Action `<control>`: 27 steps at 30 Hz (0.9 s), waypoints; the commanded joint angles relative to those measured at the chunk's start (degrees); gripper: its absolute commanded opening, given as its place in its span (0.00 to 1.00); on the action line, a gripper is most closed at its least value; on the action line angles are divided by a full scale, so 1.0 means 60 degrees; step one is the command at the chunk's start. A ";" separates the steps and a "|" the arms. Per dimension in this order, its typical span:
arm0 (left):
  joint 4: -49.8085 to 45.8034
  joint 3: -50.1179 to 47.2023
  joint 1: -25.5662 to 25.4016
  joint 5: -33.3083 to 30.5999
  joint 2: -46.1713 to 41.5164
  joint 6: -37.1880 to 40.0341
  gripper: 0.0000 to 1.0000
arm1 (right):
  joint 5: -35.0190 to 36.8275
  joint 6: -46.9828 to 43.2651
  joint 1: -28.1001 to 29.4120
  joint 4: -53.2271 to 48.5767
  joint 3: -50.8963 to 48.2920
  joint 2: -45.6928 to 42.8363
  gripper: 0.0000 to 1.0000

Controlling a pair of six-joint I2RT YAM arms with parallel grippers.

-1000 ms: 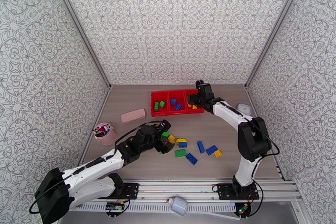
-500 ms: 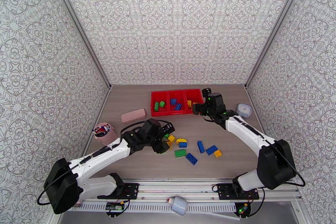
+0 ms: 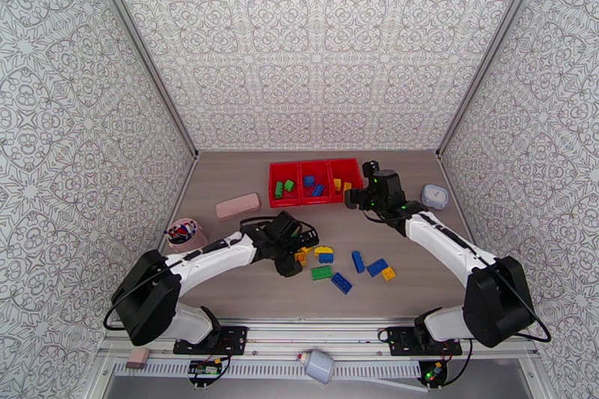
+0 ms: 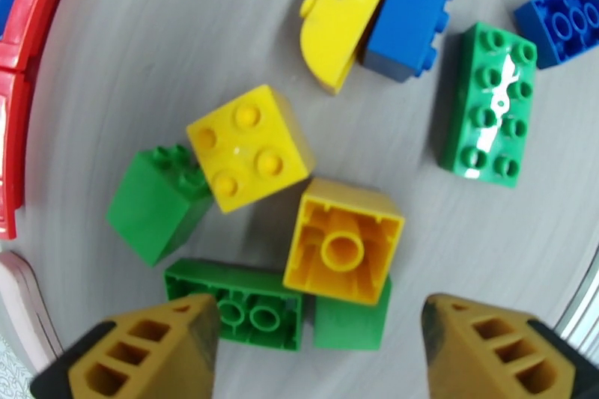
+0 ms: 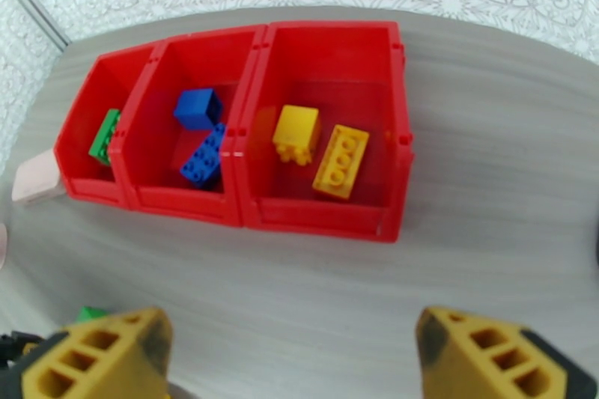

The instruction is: Sort the legos into containers by color

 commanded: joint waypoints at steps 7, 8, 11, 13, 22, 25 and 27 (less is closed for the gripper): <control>0.0245 0.0688 0.0103 0.0718 0.1045 0.0140 0.69 | -0.0001 -0.0044 -0.0019 -0.0046 -0.0357 -0.0343 0.89; 0.0230 0.0714 0.0115 0.0780 0.1143 0.0111 0.68 | 0.0026 -0.0044 -0.0023 -0.0044 -0.0358 -0.0350 0.90; 0.0132 0.0888 0.0129 0.0973 0.1415 0.0045 0.65 | 0.0100 -0.0044 -0.0014 -0.0060 -0.0399 -0.0379 0.90; 0.0084 0.0933 0.0143 0.1017 0.1528 0.0000 0.62 | 0.0160 -0.0059 -0.0019 -0.0090 -0.0412 -0.0402 0.89; -0.0161 0.0933 0.0241 0.1075 0.1552 -0.0124 0.48 | 0.0233 -0.0058 -0.0019 -0.0152 -0.0406 -0.0498 0.89; -0.0221 0.0926 0.0256 0.1048 0.1499 -0.0153 0.43 | 0.0232 -0.0030 -0.0021 -0.0163 -0.0402 -0.0555 0.89; -0.0209 0.0902 0.0257 0.1021 0.1405 -0.0161 0.40 | 0.0205 -0.0004 -0.0023 -0.0164 -0.0425 -0.0604 0.89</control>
